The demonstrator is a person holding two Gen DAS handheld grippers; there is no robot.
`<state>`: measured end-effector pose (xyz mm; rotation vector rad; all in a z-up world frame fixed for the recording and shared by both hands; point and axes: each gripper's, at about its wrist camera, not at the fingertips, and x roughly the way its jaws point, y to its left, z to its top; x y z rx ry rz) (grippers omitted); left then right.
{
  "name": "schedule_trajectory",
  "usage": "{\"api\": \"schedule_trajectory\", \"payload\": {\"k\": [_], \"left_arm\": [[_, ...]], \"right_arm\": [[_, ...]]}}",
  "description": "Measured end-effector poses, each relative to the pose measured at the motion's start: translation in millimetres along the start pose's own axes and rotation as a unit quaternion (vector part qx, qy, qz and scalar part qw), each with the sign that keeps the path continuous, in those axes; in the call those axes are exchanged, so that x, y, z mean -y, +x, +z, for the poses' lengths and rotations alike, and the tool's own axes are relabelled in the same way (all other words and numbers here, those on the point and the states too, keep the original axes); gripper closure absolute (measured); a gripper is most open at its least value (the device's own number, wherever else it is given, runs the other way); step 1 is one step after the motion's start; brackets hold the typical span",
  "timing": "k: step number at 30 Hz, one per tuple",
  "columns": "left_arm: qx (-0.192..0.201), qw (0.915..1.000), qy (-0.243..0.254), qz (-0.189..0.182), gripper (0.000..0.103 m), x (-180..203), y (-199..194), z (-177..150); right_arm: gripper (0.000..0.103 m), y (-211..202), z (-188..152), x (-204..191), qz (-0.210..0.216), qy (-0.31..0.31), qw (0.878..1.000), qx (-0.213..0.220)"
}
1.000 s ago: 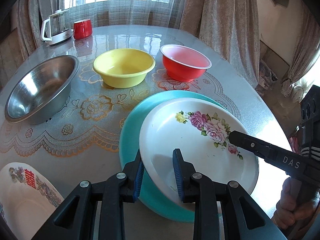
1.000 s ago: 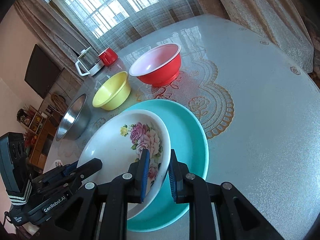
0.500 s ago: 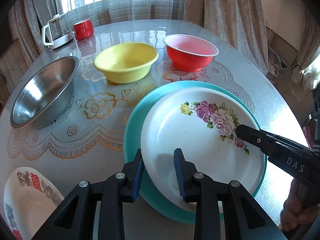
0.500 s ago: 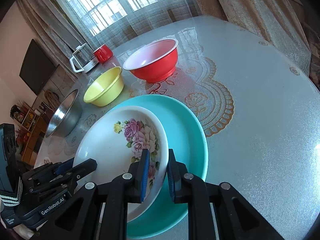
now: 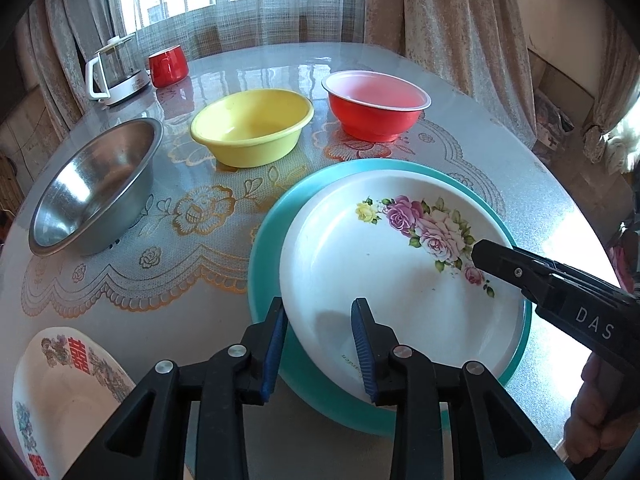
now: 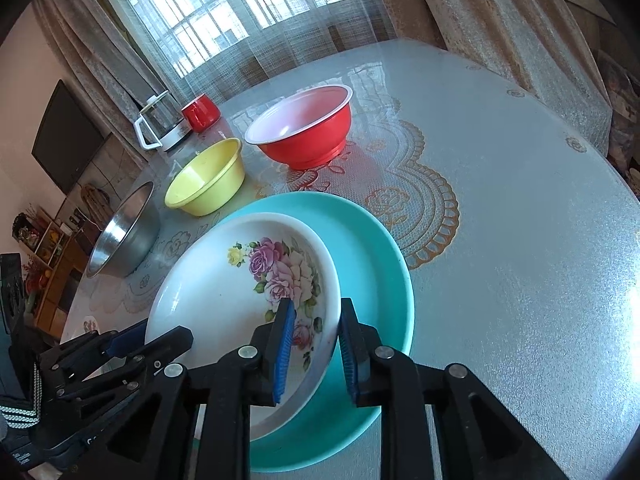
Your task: Organize plates and bowls
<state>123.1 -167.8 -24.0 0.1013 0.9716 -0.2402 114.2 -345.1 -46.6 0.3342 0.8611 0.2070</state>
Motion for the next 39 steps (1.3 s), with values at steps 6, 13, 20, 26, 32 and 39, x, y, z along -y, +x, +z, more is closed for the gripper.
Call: {"api": "schedule_trajectory", "payload": {"k": [6,13,20,26,32,39], "left_arm": [[0.015,0.9999,0.002,0.007,0.067,-1,-7,-1],[0.029,0.9996,-0.003,0.007,0.065,-6,-17,-3],[0.041,0.9992,-0.001,-0.002,0.064,-10,-29,-8],[0.045,0.9989,-0.002,-0.012,0.064,-15,-38,-14],[0.047,0.9988,-0.005,-0.016,0.064,-26,-46,-21],[0.055,0.9983,-0.011,-0.015,0.064,-47,-59,-29]], "right_arm": [[0.072,-16,0,-3,-0.006,0.002,1.000,0.028],[0.072,-24,-7,-8,-0.017,0.002,0.999,0.038],[0.072,-33,-11,-16,-0.021,-0.001,0.998,0.056],[0.071,-38,-16,-31,-0.014,-0.012,0.998,0.062],[0.071,-37,-22,-44,0.004,-0.010,0.998,0.059],[0.071,-33,-28,-66,0.029,-0.016,0.998,0.055]]}}
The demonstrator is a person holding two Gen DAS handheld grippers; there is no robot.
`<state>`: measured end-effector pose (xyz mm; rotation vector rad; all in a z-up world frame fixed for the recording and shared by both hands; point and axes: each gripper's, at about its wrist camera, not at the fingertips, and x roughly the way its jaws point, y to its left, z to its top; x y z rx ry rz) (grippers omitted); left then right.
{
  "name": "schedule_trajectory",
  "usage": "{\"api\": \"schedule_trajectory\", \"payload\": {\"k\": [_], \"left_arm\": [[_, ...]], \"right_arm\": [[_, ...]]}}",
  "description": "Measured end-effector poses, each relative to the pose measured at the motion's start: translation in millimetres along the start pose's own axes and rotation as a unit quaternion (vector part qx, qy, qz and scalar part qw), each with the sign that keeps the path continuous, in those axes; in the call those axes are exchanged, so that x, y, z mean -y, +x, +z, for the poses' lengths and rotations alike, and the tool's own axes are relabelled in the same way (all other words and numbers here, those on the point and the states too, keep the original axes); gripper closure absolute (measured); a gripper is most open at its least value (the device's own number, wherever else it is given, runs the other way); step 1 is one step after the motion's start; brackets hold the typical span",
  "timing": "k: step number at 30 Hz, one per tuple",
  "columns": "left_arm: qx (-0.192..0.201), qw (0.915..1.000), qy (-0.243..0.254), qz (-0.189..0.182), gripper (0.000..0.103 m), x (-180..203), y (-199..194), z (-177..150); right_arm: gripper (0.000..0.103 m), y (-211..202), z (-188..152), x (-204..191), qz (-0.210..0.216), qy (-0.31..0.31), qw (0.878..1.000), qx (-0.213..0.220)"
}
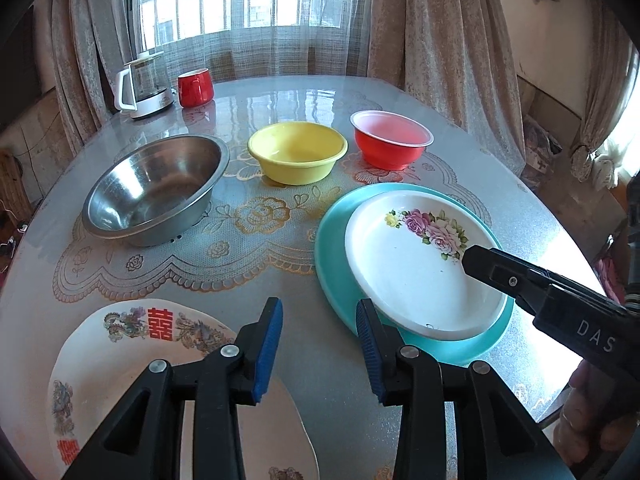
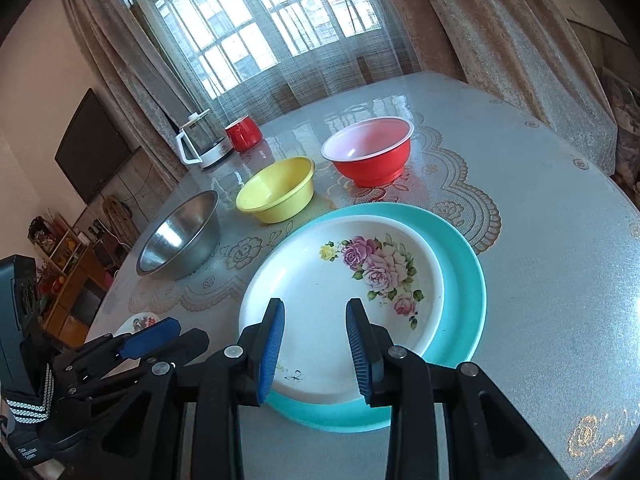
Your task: Organize plates and bowls
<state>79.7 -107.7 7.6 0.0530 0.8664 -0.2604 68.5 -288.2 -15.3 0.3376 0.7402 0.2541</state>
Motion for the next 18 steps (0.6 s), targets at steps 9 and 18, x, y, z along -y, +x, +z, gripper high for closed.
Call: {"api": "schedule_trajectory", "payload": {"k": [9,18], "left_arm": [[0.017,0.9998,-0.008,0.003,0.064,-31,-21,-6],[0.031,0.9985,-0.041,0.018,0.064,-81,-39,-15]], "right_arm": [[0.071,10,-8,-40,0.047,-0.025,0.998,-0.015],[0.070,32,-17,-83,0.109,-0.045,0.992,-0.046]]}}
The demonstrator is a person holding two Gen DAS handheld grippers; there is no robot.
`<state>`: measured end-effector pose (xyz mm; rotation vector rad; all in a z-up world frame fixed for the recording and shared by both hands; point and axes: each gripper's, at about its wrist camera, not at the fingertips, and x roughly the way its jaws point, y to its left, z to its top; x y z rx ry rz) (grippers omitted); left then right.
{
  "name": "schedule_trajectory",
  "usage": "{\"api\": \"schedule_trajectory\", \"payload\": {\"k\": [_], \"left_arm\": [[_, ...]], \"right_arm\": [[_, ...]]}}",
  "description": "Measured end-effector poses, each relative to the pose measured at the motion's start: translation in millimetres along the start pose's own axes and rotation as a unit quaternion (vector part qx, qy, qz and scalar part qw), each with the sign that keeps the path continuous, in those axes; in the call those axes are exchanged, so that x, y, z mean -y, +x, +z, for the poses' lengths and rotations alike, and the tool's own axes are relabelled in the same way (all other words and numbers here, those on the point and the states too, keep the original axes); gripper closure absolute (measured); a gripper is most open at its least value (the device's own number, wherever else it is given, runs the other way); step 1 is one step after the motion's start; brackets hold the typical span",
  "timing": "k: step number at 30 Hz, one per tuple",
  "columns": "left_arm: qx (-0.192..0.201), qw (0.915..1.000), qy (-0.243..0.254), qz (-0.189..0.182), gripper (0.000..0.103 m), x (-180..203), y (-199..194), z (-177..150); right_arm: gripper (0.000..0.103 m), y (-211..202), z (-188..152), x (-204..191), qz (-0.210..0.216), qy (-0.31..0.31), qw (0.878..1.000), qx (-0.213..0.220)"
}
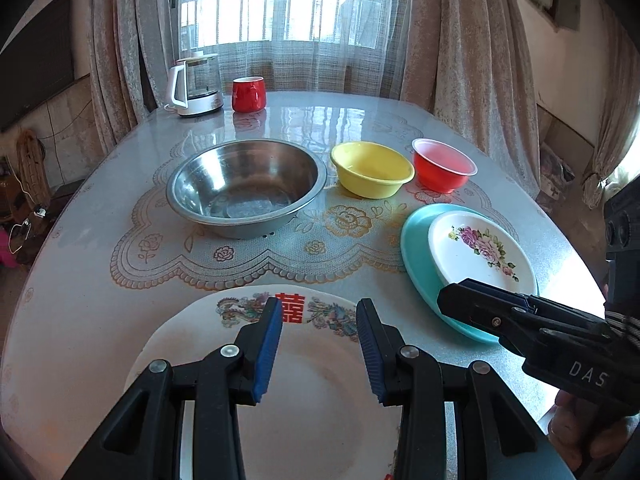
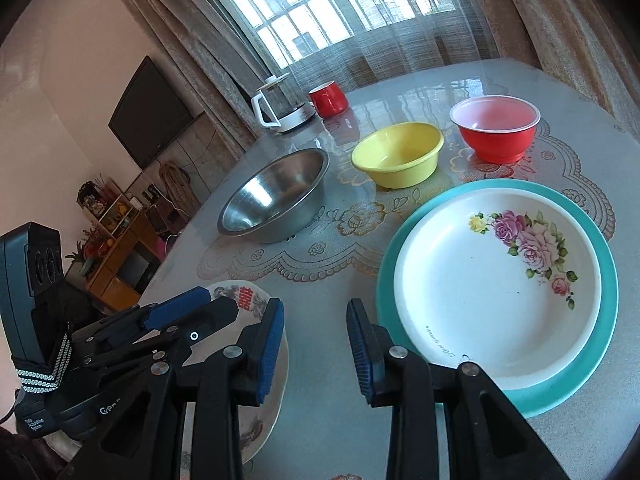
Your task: Organize plates and bowls
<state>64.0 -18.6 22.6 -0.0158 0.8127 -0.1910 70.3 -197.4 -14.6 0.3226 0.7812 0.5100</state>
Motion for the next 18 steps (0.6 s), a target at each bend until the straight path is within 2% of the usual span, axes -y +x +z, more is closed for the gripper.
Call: {"api": "schedule_trajectory", "payload": {"k": [7,12,18], "left_arm": [[0.022,0.9983,-0.051,0.016,0.063,-59,-21,-4],[0.019,0.9955,-0.082,0.042,0.063,-98,-25,-15],[0.015,0.9938,-0.102,0.042,0.063,-129,-26,-31]], "right_arm": [[0.069,24,-3,-18,0.038,0.000,0.999,-0.027],[0.069,40,-5,-25,0.040,-0.005,0.998,-0.044],[0.068,43,-7,-23,0.032,0.004,0.998,-0.045]]}}
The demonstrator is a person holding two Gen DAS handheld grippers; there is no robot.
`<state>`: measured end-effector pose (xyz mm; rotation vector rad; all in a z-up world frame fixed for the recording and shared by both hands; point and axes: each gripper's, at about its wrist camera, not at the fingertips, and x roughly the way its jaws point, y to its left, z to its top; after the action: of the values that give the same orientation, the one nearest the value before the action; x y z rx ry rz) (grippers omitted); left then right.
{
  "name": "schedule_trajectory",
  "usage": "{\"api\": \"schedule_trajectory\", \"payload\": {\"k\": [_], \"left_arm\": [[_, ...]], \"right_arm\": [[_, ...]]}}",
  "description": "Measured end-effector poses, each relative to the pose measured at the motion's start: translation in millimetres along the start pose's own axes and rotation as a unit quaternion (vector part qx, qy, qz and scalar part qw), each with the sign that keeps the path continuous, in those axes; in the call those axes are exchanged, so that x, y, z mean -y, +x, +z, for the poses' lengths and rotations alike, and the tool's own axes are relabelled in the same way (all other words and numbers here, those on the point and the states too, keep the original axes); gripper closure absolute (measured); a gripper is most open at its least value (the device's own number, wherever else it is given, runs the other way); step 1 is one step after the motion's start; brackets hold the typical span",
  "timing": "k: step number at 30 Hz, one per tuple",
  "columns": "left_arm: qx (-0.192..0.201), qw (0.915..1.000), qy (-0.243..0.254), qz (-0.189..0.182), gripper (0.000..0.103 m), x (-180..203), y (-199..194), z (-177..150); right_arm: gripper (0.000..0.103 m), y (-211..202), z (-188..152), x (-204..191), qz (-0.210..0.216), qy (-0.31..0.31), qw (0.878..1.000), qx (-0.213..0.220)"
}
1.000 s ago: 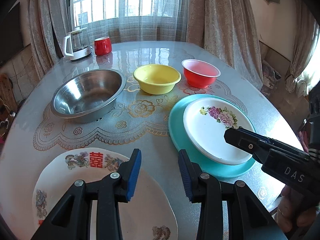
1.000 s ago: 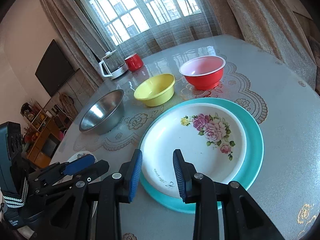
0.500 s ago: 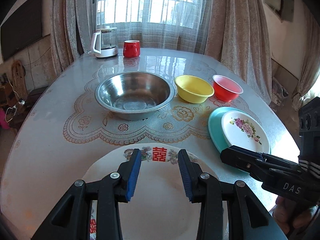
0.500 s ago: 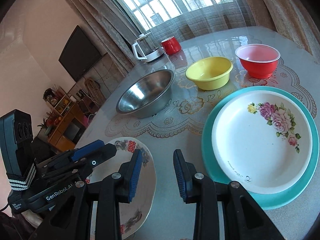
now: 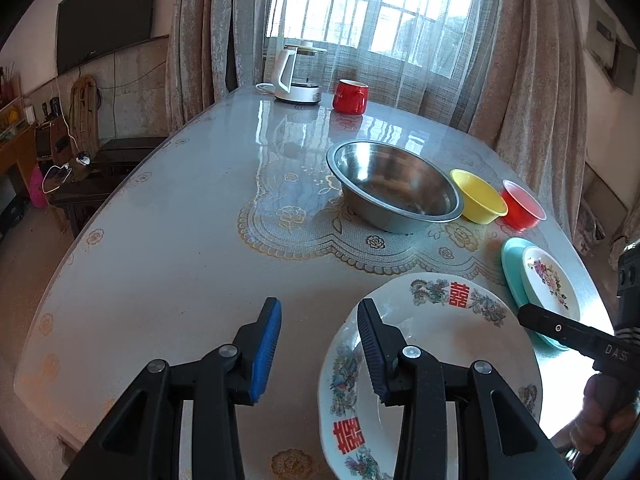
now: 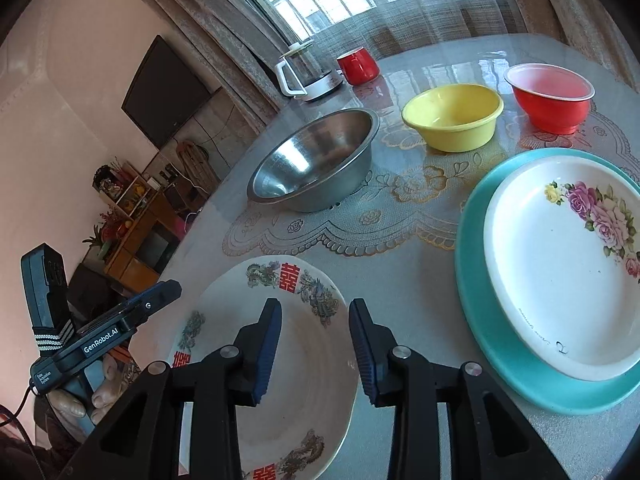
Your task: Organize plates and bowls
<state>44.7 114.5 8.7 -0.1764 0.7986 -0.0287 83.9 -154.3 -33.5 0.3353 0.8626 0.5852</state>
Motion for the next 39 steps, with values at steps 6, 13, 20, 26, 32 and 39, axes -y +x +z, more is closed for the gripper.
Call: {"api": "schedule_trajectory", "payload": {"k": [6,13,20,26,32,39], "left_arm": [[0.001,0.9993,-0.009,-0.037,0.061,-17,-4,-12],[-0.015,0.9978,-0.008,-0.065,0.058,-25,-1,-29],[-0.047,0.9931,-0.014,-0.107,0.059,-21,11,-43],[-0.050,0.9914,0.016,-0.120,0.065,-3,15,-49],[-0.043,0.9943,0.029,-0.094,0.066,3,21,-40],[-0.030,0.9969,0.029,-0.067,0.066,3,29,-29]], "right_arm": [[0.068,1,-6,7,-0.009,0.012,1.000,-0.012],[0.066,9,-19,6,0.010,0.015,0.999,-0.041],[0.065,12,-24,3,0.005,0.009,0.999,-0.042],[0.065,18,-33,-6,-0.009,-0.021,0.998,-0.053],[0.065,25,-27,-16,-0.039,-0.053,0.997,-0.046],[0.065,37,-17,-19,-0.053,-0.064,0.996,-0.044]]}}
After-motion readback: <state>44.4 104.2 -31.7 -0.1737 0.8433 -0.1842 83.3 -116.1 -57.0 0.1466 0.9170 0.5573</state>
